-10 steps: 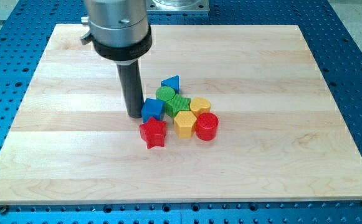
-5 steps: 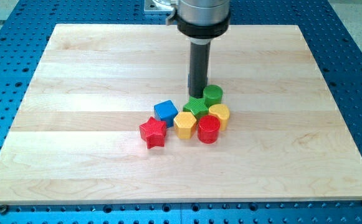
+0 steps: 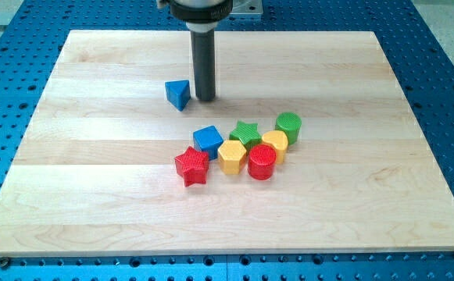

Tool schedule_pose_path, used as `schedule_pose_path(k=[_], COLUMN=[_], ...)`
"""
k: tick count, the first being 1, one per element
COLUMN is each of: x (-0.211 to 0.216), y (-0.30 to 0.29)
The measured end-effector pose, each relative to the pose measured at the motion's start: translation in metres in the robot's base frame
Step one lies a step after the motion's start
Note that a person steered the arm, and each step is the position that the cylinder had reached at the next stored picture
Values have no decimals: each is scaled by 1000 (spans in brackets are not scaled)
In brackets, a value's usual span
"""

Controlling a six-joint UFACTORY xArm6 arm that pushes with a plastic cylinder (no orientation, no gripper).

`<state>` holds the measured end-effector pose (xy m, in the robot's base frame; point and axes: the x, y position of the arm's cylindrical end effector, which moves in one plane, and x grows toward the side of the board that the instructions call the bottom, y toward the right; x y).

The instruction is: Push the blue triangle above the yellow heart

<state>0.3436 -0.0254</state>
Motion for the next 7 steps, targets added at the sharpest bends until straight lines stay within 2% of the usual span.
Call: schedule_pose_path(k=[1,2,3,4,5,6,7], x=[-40,-39,4,9,12,15,28], y=[9,-77,-75,-34,-53,-132,-70])
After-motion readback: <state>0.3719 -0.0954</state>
